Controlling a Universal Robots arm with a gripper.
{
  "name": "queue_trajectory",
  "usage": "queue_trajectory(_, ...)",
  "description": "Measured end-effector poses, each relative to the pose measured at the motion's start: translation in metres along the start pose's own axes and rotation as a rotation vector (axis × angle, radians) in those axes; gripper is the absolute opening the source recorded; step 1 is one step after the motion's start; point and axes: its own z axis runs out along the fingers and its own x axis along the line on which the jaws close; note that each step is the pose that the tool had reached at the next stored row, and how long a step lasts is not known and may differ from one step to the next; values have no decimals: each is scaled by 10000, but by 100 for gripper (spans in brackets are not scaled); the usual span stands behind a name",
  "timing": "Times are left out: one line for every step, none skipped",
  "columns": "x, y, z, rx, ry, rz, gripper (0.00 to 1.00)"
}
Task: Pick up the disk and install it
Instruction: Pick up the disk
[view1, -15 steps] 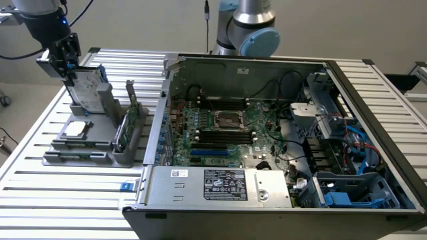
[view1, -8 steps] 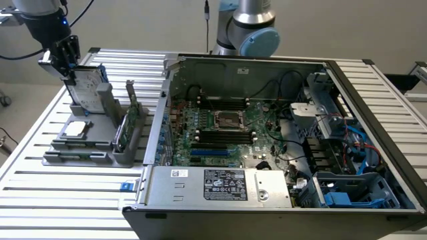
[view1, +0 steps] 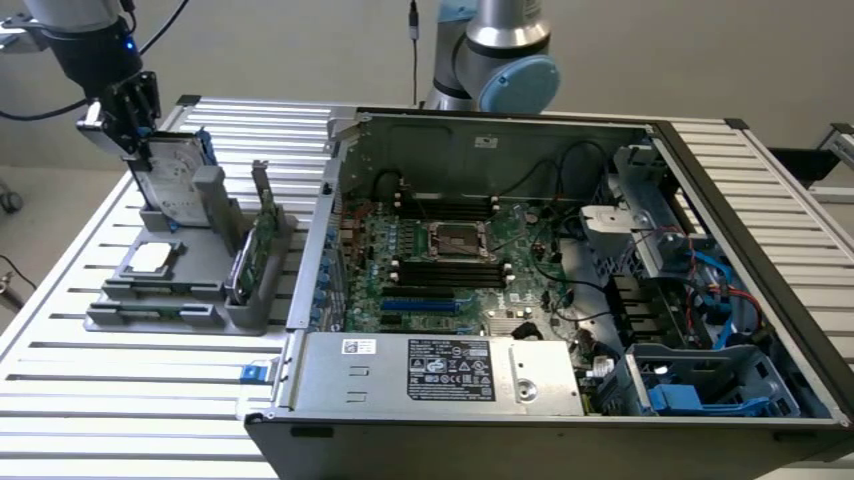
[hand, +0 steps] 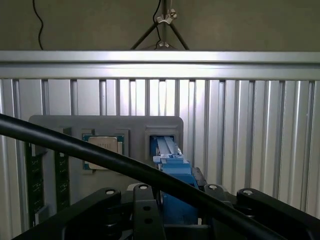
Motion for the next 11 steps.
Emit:
queue_trajectory(0,1,1,1,3,0,39)
queue_trajectory(0,4,1,0,4,1,39)
queue_trajectory(0,6,1,0,5,0,39)
queue_trajectory(1,7,1,0,5,1,39)
queue_trajectory(1,8,1,0,5,1,39)
queue_trajectory(2,9,1,0,6,2,39)
queue_trajectory(4,10,0,-1,6,2,39)
queue_trajectory(7,11,1,0,6,2,39)
queue_trajectory(9,11,1,-1,6,3,39)
queue_trajectory(10,11,1,0,6,5,39)
queue_trajectory(12,11,1,0,8,7,39)
